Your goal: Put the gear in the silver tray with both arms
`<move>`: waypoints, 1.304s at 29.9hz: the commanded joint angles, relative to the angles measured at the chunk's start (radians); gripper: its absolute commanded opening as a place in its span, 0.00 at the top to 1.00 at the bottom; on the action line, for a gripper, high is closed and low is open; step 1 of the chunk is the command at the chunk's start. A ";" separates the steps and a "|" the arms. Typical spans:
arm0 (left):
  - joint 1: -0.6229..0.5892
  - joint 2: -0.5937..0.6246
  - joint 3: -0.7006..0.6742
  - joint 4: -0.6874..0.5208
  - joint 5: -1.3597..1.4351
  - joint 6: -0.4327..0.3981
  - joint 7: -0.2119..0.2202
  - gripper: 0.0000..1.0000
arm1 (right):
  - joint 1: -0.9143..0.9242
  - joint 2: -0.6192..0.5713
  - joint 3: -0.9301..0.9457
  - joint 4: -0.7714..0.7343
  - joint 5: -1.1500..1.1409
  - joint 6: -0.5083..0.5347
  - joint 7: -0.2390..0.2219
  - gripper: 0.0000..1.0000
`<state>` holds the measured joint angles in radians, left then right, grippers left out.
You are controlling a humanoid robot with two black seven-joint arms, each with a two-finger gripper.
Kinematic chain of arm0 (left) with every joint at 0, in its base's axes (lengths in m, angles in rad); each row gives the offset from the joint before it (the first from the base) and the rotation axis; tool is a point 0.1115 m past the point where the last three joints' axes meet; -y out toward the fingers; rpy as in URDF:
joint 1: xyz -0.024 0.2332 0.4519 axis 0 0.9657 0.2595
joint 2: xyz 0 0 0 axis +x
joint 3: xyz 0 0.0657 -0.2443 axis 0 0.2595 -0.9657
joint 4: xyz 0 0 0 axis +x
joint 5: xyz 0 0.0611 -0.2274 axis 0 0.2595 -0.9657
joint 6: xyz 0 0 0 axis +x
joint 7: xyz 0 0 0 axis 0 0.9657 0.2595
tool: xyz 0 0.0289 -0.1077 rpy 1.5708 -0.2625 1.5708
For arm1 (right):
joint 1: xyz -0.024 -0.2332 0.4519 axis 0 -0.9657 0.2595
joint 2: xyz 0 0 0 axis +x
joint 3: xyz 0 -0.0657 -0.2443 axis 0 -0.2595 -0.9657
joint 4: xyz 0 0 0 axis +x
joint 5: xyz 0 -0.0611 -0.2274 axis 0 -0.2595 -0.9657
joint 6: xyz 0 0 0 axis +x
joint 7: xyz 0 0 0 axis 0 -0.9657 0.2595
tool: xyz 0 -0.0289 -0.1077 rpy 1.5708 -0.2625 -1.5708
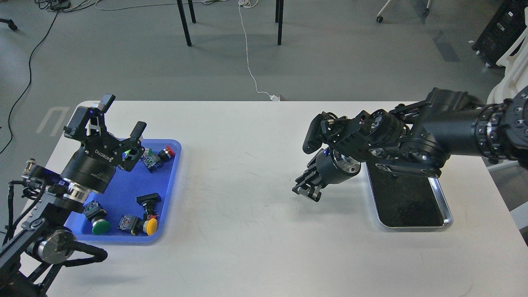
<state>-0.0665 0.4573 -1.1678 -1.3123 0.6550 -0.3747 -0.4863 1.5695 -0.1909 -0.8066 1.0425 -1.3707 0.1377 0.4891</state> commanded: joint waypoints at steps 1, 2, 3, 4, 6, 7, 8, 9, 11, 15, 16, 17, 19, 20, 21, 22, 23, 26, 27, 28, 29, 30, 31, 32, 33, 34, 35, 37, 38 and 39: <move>0.001 -0.002 0.002 -0.010 0.000 0.003 0.000 0.02 | 0.030 -0.149 -0.005 0.060 -0.018 0.000 0.000 0.83; 0.001 -0.002 0.004 -0.013 0.000 0.002 0.000 0.02 | 0.030 -0.192 -0.008 0.070 -0.034 0.000 0.000 0.83; 0.001 -0.002 0.005 -0.013 0.002 0.002 0.000 0.02 | 0.029 -0.237 -0.009 0.074 -0.060 0.000 0.000 0.83; 0.001 -0.002 0.007 -0.013 0.003 0.002 0.000 0.02 | 0.021 -0.274 -0.011 0.074 -0.091 0.000 0.000 0.83; 0.001 -0.005 0.008 -0.013 0.003 0.002 0.000 0.02 | 0.003 -0.346 -0.012 0.073 -0.145 0.000 0.000 0.83; 0.001 -0.006 0.008 -0.013 0.005 0.002 0.000 0.02 | -0.018 -0.378 -0.012 0.068 -0.159 0.000 0.000 0.83; 0.001 -0.008 0.008 -0.013 0.005 0.002 0.000 0.02 | -0.037 -0.395 -0.012 0.064 -0.165 0.000 0.000 0.83; 0.001 -0.009 0.008 -0.013 0.005 0.002 0.000 0.02 | -0.057 -0.412 -0.012 0.060 -0.168 0.000 0.000 0.82; 0.001 -0.009 0.008 -0.013 0.006 0.002 0.000 0.02 | -0.091 -0.430 -0.012 0.060 -0.168 0.000 0.000 0.82; -0.001 -0.011 0.008 -0.013 0.006 0.003 0.000 0.02 | -0.144 -0.443 -0.008 0.038 -0.166 -0.001 0.000 0.82; -0.001 -0.011 0.008 -0.015 0.006 0.003 0.000 0.02 | -0.155 -0.447 -0.008 0.030 -0.166 -0.001 0.000 0.82; 0.001 -0.008 0.008 -0.016 0.006 0.002 0.000 0.02 | -0.166 -0.450 -0.008 0.021 -0.166 -0.001 0.000 0.82; 0.001 -0.008 0.008 -0.019 0.006 0.003 0.000 0.02 | -0.184 -0.450 -0.006 0.008 -0.166 -0.006 0.000 0.82; 0.001 -0.008 0.008 -0.019 0.006 0.003 0.000 0.02 | -0.192 -0.450 -0.006 0.007 -0.166 -0.006 0.000 0.82; 0.001 -0.008 0.010 -0.019 0.006 0.002 0.000 0.02 | -0.197 -0.450 -0.006 0.007 -0.166 -0.006 0.000 0.82; 0.002 -0.008 0.010 -0.021 0.006 0.002 0.000 0.02 | -0.198 -0.450 -0.006 0.005 -0.166 -0.006 0.000 0.82; 0.002 -0.009 0.010 -0.021 0.006 0.002 0.000 0.02 | -0.200 -0.450 -0.006 0.005 -0.166 -0.006 0.000 0.81; 0.002 -0.014 0.010 -0.021 0.006 0.003 0.000 0.02 | -0.210 -0.455 -0.006 0.005 -0.166 -0.006 0.000 0.78; 0.002 -0.016 0.010 -0.021 0.006 0.003 0.000 0.02 | -0.212 -0.456 -0.006 0.005 -0.168 -0.007 0.000 0.77; 0.002 -0.017 0.010 -0.021 0.006 0.002 0.000 0.02 | -0.213 -0.456 -0.005 0.005 -0.166 -0.007 0.000 0.76; 0.002 -0.017 0.010 -0.021 0.006 0.002 0.000 0.02 | -0.215 -0.456 -0.005 0.005 -0.166 -0.007 0.000 0.74; 0.002 -0.017 0.010 -0.021 0.006 0.002 0.000 0.02 | -0.220 -0.455 -0.002 0.005 -0.166 -0.010 0.000 0.69; 0.002 -0.017 0.011 -0.021 0.006 0.002 0.000 0.02 | -0.220 -0.455 0.000 0.005 -0.166 -0.012 0.000 0.63; 0.002 -0.017 0.011 -0.019 0.006 0.002 0.000 0.02 | -0.220 -0.455 0.000 0.007 -0.166 -0.017 0.000 0.58; 0.002 -0.017 0.011 -0.021 0.006 0.002 0.000 0.02 | -0.220 -0.455 0.000 0.007 -0.166 -0.020 0.000 0.51; 0.002 -0.017 0.011 -0.021 0.006 0.002 0.000 0.02 | -0.220 -0.455 0.000 0.008 -0.166 -0.020 0.000 0.36; 0.002 -0.017 0.011 -0.021 0.006 0.002 0.000 0.02 | -0.220 -0.456 0.001 0.010 -0.165 -0.021 0.000 0.24; 0.001 -0.019 0.011 -0.019 0.006 0.003 0.000 0.02 | -0.214 -0.464 0.007 0.020 -0.163 -0.024 0.000 0.12; 0.001 -0.020 0.011 -0.021 0.006 0.003 0.000 0.02 | -0.204 -0.472 0.017 0.027 -0.163 -0.026 0.000 0.10; 0.001 -0.020 0.011 -0.021 0.006 0.002 0.000 0.02 | -0.201 -0.487 0.036 0.034 -0.160 -0.027 0.000 0.08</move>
<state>-0.0645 0.4389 -1.1566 -1.3330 0.6612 -0.3726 -0.4862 1.3537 -0.6530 -0.7997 1.0606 -1.5348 0.1146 0.4889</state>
